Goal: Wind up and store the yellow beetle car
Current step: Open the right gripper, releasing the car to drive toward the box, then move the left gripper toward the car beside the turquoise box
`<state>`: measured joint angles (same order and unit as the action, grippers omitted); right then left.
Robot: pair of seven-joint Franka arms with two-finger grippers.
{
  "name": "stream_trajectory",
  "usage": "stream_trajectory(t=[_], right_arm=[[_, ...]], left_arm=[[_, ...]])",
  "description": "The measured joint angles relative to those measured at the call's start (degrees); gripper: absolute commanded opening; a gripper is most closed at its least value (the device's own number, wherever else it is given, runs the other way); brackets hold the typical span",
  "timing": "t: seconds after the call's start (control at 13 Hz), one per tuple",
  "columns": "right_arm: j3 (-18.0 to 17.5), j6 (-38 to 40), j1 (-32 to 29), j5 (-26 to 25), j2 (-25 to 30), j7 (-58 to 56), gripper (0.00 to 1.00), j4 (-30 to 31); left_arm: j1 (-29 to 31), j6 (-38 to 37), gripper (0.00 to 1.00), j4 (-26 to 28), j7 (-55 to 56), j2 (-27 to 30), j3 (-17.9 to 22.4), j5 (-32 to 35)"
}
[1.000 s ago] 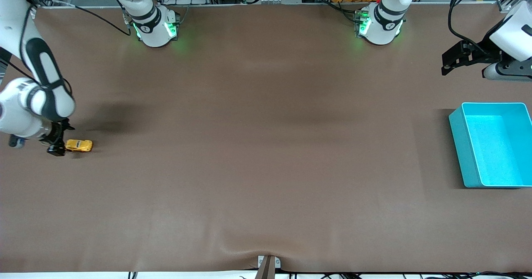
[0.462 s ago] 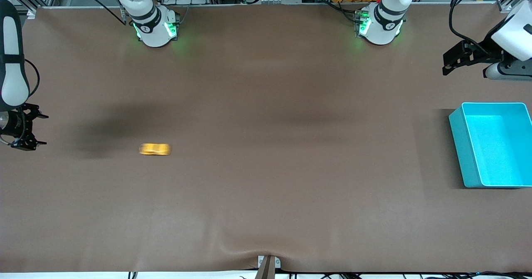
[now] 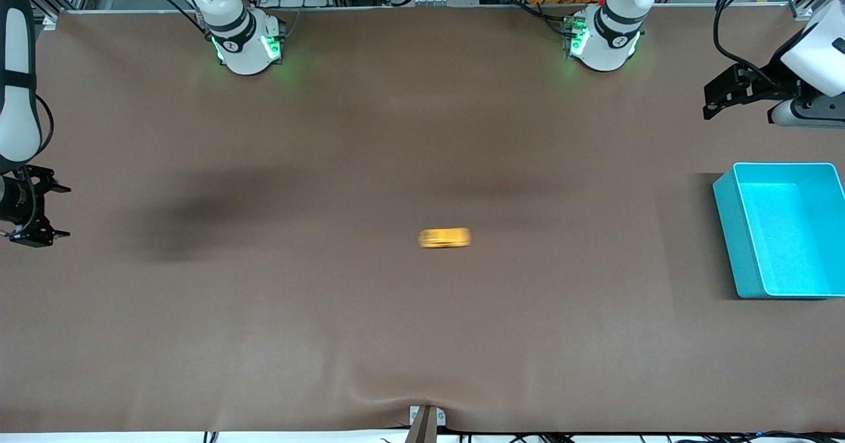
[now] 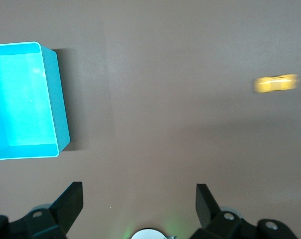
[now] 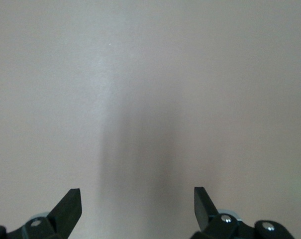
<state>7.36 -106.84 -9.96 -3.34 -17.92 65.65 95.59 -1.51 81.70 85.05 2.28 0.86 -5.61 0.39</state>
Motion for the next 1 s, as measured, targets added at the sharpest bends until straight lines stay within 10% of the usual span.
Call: stream_trajectory(t=[1.0], right_arm=[[0.01,4.11,2.62,-0.17,0.06,-20.78,1.00,-3.94]], left_arm=[[2.65,0.07,1.00,0.52,-0.02,-1.96,0.64,1.38]])
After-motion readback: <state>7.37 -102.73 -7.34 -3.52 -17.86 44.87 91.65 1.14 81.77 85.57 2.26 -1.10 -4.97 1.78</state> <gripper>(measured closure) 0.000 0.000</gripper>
